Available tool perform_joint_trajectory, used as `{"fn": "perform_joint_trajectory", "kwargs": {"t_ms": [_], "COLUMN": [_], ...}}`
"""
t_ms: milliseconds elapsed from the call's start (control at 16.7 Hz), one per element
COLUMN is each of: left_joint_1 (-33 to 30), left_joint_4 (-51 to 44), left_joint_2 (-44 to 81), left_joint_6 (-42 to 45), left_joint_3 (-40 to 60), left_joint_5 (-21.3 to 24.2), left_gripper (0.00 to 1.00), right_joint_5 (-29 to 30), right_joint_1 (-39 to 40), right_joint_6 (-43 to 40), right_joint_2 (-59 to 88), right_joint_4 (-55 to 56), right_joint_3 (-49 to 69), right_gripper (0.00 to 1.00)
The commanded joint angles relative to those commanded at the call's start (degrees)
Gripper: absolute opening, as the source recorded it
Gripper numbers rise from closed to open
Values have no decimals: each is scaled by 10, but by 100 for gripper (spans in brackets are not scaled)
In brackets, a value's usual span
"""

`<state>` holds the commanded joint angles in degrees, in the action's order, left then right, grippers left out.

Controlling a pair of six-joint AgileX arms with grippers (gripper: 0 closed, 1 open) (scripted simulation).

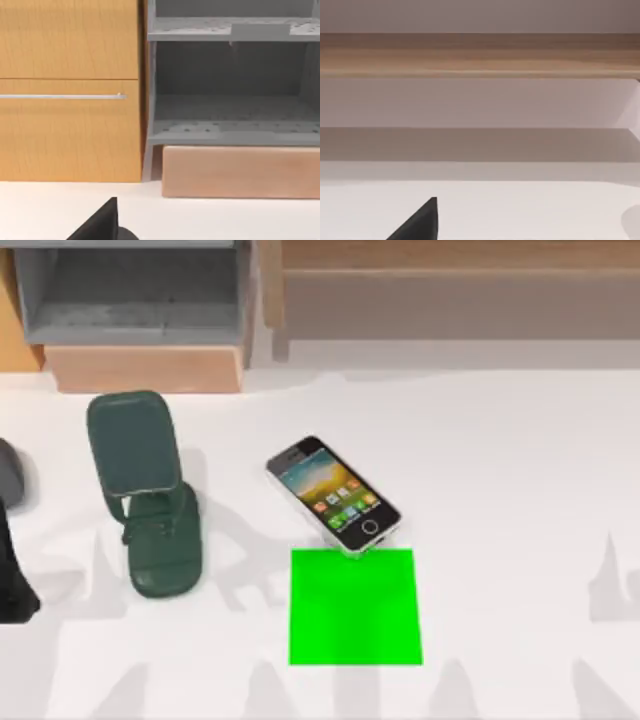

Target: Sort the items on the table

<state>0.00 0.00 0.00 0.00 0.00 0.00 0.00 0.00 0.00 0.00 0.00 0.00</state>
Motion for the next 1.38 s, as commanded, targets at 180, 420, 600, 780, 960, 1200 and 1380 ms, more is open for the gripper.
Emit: {"fn": "perform_joint_trajectory", "kwargs": {"t_ms": [180,420,600,780,960,1200,1380], "left_joint_1": [0,5,12,21,31,46,57], "left_joint_4": [-3,-46,-107,-185,-274,-401,-493], "left_joint_2": [5,82,189,326,483,705,869], "left_joint_6": [-1,-8,-19,-33,-50,-73,-91], "left_joint_3": [5,70,161,278,413,603,742], "left_joint_5": [0,1,1,2,3,4,4], "left_gripper": [100,100,100,100,100,100,100], "right_joint_5": [0,0,0,0,0,0,0], "right_joint_1": [0,0,0,0,0,0,0], "right_joint_6": [0,0,0,0,0,0,0], "right_joint_2": [0,0,0,0,0,0,0], "right_joint_4": [0,0,0,0,0,0,0], "right_joint_3": [0,0,0,0,0,0,0], "right_gripper": [100,100,100,100,100,100,100]}}
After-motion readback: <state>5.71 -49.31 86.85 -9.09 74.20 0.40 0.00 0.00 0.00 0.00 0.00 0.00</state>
